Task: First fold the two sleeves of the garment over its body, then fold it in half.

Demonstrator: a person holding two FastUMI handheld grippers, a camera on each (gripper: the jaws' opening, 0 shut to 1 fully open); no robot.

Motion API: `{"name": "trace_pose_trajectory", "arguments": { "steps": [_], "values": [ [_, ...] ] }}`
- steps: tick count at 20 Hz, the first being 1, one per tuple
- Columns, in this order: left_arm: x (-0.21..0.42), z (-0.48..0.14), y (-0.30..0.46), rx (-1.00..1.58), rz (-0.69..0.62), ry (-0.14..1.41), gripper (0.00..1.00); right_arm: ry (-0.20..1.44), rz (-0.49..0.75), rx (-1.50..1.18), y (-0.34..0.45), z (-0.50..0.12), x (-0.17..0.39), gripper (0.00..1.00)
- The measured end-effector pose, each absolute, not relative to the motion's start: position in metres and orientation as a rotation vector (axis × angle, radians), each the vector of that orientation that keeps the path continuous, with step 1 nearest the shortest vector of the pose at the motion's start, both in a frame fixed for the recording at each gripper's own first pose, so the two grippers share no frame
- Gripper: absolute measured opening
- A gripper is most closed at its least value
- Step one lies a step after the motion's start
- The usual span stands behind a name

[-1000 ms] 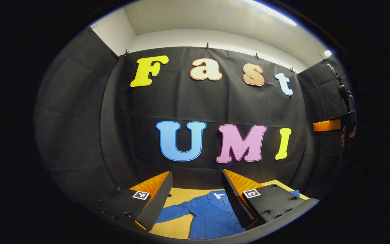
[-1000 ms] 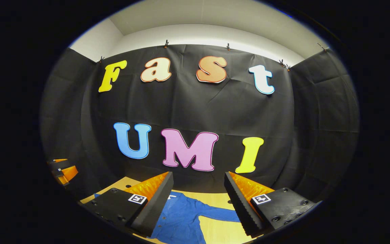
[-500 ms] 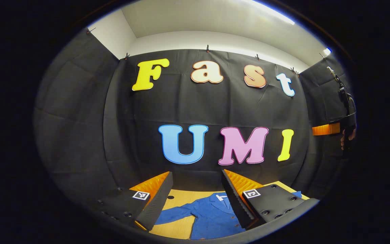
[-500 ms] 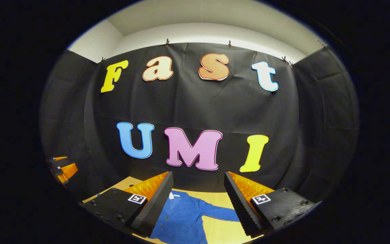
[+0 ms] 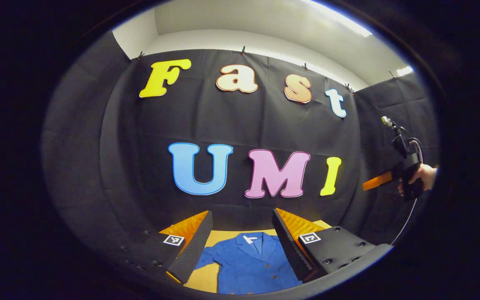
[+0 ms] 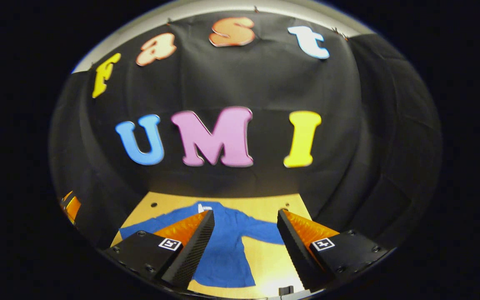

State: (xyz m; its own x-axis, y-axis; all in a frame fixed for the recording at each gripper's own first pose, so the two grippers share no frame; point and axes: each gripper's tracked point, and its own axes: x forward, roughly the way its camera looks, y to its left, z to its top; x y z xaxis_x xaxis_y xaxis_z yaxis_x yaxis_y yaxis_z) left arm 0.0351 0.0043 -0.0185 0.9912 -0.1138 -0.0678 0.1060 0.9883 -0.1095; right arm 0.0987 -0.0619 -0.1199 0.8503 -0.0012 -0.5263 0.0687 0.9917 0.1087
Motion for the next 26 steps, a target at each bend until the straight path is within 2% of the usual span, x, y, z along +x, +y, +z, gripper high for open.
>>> {"name": "trace_pose_trajectory", "arguments": {
  "steps": [3,6,11,14,20,26],
  "values": [
    [0.048,-0.027,-0.012,-0.128,-0.137,0.086,0.82,0.826,-0.121,0.205,-0.114,-0.202,0.113,0.96],
    [0.061,-0.034,-0.024,-0.164,-0.111,0.116,0.82,1.082,-0.223,0.311,-0.174,-0.292,0.123,0.97],
    [0.077,-0.052,-0.035,-0.173,-0.013,0.186,0.82,1.325,-0.362,0.47,-0.249,-0.401,0.14,0.99],
    [0.084,-0.067,-0.052,-0.235,0.018,0.248,0.81,1.423,-0.393,0.448,-0.284,-0.462,0.147,0.99],
    [0.089,-0.09,-0.064,-0.299,0.125,0.34,0.82,1.532,-0.333,0.423,-0.308,-0.552,0.16,0.99],
    [0.086,-0.086,-0.086,-0.272,0.162,0.353,0.82,1.576,-0.356,0.392,-0.326,-0.595,0.157,0.99]
  ]
}}
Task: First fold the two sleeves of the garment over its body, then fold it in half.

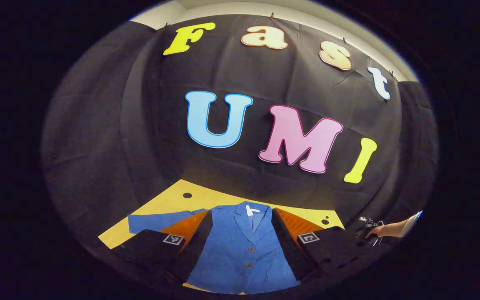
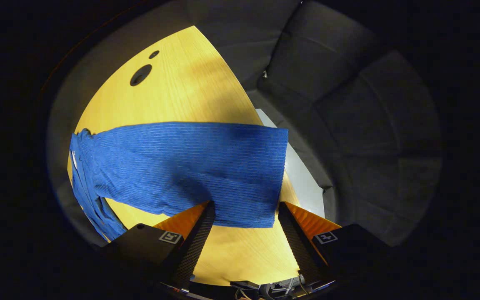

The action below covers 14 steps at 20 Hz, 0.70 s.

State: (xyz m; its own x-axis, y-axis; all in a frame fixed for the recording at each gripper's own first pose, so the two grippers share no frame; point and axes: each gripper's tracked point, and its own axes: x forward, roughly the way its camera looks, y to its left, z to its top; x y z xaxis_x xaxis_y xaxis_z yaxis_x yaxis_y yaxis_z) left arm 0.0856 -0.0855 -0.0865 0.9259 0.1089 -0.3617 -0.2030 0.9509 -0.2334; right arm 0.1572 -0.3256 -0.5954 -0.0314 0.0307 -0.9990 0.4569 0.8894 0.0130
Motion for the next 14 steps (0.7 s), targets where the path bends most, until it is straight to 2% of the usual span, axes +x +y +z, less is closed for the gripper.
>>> {"name": "trace_pose_trajectory", "arguments": {
  "steps": [4,9,12,13,14],
  "values": [
    [0.084,-0.085,-0.09,-0.247,0.179,0.345,0.82,1.581,-0.368,0.413,-0.321,-0.595,0.157,0.97],
    [0.076,-0.089,-0.092,-0.258,0.179,0.356,0.82,1.555,-0.309,0.48,-0.294,-0.596,0.166,0.09],
    [0.068,-0.088,-0.08,-0.243,0.187,0.341,0.82,1.462,-0.289,0.518,-0.288,-0.573,0.18,0.05],
    [0.067,-0.088,-0.076,-0.247,0.183,0.335,0.82,1.421,-0.298,0.52,-0.291,-0.56,0.187,0.17],
    [0.065,-0.088,-0.072,-0.256,0.173,0.326,0.82,1.377,-0.302,0.511,-0.292,-0.544,0.195,0.05]
  ]
}}
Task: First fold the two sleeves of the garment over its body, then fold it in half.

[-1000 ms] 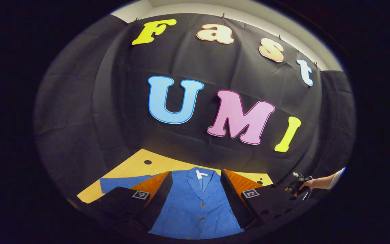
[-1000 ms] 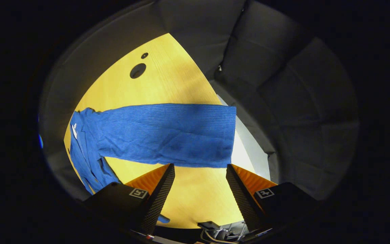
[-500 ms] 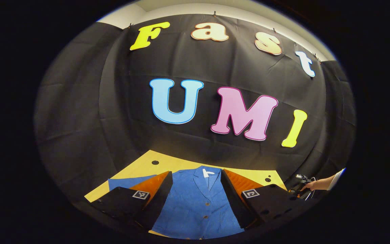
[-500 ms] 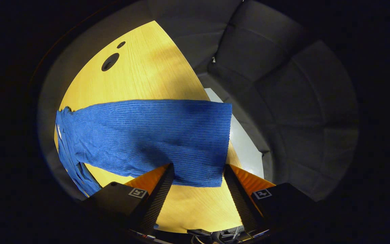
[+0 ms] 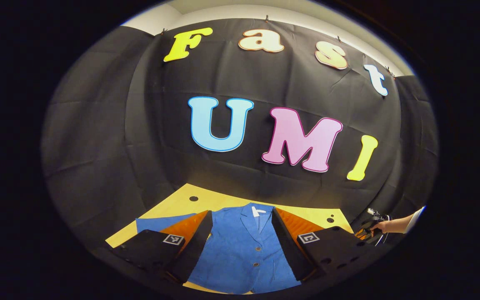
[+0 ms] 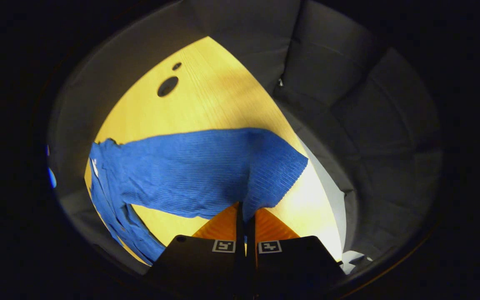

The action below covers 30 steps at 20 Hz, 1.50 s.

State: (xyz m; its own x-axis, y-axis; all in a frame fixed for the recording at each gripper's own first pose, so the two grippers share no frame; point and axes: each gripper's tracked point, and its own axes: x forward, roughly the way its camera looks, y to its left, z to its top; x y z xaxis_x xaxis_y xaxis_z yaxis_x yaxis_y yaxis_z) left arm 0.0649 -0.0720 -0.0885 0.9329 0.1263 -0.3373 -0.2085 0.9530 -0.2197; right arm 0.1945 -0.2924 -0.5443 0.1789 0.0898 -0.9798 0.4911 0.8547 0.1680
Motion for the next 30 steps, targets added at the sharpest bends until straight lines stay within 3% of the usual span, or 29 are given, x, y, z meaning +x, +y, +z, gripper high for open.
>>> {"name": "trace_pose_trajectory", "arguments": {
  "steps": [6,14,15,16,20,26,30],
  "values": [
    [0.055,-0.092,-0.028,-0.327,0.094,0.295,0.84,1.233,-0.233,0.352,-0.238,-0.436,0.204,0.05],
    [0.013,-0.108,0.081,-0.362,0.113,0.245,0.82,1.086,-0.093,0.182,-0.063,-0.269,0.23,0.05],
    [0.008,-0.112,0.094,-0.381,0.123,0.246,0.82,1.071,-0.063,0.17,-0.031,-0.256,0.234,0.0],
    [0.001,-0.117,0.107,-0.395,0.139,0.247,0.82,1.061,-0.03,0.151,-0.001,-0.254,0.239,0.05],
    [-0.023,-0.134,0.152,-0.379,0.218,0.26,0.82,1.076,0.141,0.167,0.141,-0.278,0.262,0.05],
    [-0.073,-0.162,0.197,-0.37,0.343,0.307,0.81,1.197,0.284,0.088,0.287,-0.4,0.279,0.05],
    [-0.106,-0.181,0.216,-0.396,0.428,0.343,0.82,1.293,0.311,0.032,0.324,-0.469,0.269,0.05]
  ]
}}
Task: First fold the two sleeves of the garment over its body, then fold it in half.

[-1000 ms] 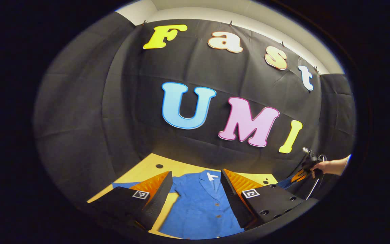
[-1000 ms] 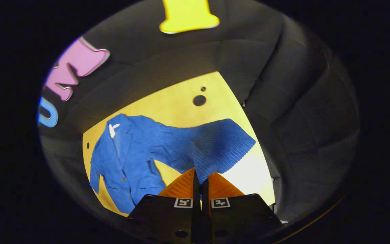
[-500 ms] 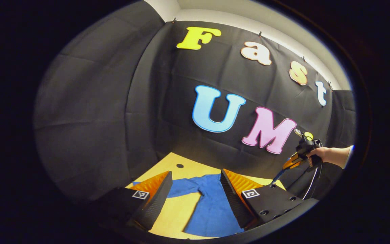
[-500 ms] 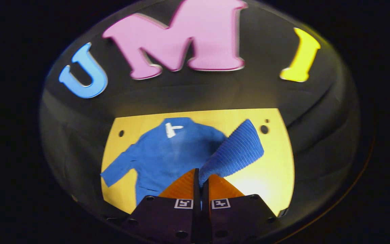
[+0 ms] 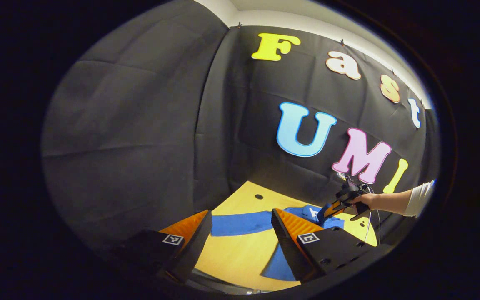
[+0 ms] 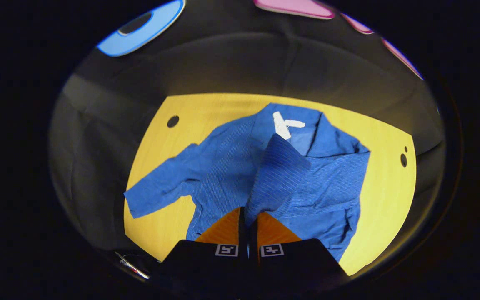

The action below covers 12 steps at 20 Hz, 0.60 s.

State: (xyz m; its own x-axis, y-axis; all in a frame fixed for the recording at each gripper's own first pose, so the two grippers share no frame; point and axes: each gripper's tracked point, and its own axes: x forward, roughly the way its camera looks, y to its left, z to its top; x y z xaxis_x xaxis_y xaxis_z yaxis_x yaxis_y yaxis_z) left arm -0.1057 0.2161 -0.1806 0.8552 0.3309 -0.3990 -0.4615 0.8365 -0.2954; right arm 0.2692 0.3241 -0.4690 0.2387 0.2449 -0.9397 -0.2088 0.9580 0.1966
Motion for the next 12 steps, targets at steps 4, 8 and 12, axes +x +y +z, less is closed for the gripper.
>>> {"name": "trace_pose_trajectory", "arguments": {
  "steps": [4,8,12],
  "values": [
    [-0.122,-0.204,0.222,-0.404,0.484,0.386,0.82,1.333,0.307,0.107,0.355,-0.514,0.278,0.05],
    [-0.122,-0.229,0.211,-0.443,0.497,0.462,0.82,1.37,0.323,0.194,0.379,-0.541,0.281,0.12],
    [-0.102,-0.257,0.201,-0.412,0.445,0.474,0.84,1.415,0.406,0.271,0.4,-0.55,0.273,0.35]
  ]
}}
